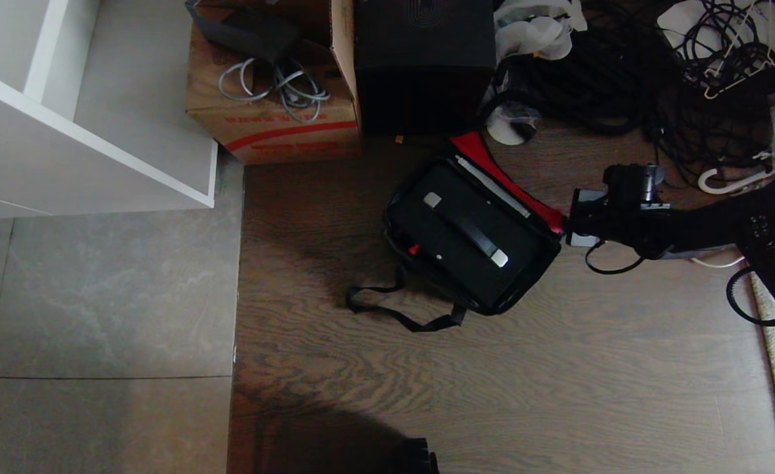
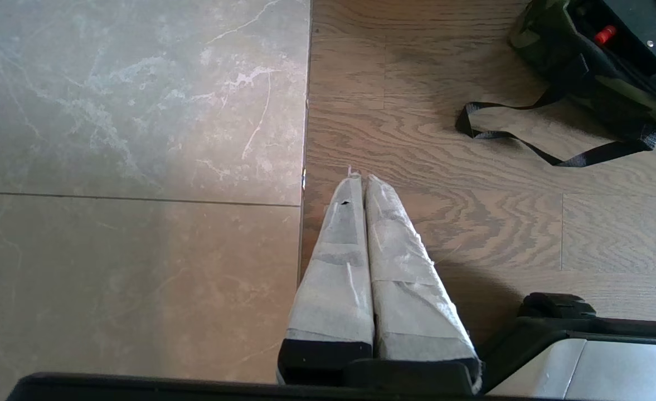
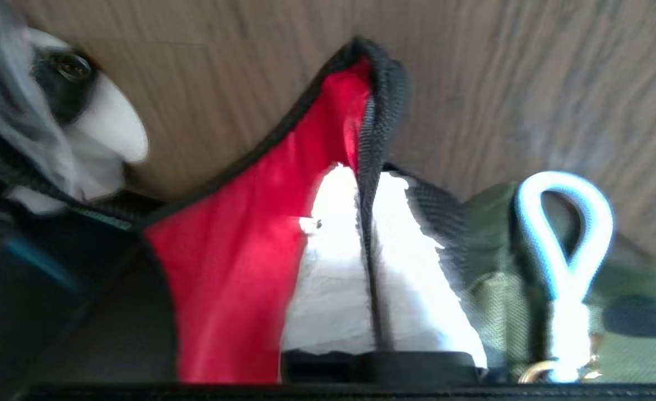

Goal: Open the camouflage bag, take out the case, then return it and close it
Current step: Close the top of the storage box

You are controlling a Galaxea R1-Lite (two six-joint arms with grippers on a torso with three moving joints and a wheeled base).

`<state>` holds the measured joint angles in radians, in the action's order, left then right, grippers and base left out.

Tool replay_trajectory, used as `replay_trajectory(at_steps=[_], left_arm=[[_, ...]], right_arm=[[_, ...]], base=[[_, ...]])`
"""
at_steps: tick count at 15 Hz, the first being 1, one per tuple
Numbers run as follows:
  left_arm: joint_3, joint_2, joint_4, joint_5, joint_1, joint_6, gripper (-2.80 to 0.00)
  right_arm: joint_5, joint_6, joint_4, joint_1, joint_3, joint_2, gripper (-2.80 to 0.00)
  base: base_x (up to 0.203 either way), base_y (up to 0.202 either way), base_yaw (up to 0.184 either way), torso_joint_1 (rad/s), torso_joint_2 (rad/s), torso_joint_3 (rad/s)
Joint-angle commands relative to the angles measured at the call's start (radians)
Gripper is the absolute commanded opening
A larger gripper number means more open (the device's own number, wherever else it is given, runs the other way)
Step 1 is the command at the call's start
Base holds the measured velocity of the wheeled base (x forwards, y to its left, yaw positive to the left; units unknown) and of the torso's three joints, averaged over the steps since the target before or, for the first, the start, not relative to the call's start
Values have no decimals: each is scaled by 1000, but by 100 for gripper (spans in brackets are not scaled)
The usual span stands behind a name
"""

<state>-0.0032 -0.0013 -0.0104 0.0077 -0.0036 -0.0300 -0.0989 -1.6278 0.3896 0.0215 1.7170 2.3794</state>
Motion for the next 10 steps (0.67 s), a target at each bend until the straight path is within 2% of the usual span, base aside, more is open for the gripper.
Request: replay_trajectory(at_steps=[1,4,7,8,10], left_arm=[[0,0,0,0,1,-1,-280],[0,0,0,0,1,-1,-280],[0,1,0,0,1,-1,-280],[0,0,0,0,1,-1,-280],[0,0,0,0,1,-1,-280]], right_arm=[[0,-4,3,-1,-11,-22,-280],[1,3,4,-1,-44,-77,-280],[-2,68,14,-3,-135,-175,-280],[-2,131,15,-7,-188,-211,-280],[-4,320,16,-36,-319,-285,-280]], base=[[0,0,0,0,0,0],[0,0,0,0,0,0],[0,0,0,0,0,0],[0,0,0,0,0,0],[0,0,0,0,0,0]])
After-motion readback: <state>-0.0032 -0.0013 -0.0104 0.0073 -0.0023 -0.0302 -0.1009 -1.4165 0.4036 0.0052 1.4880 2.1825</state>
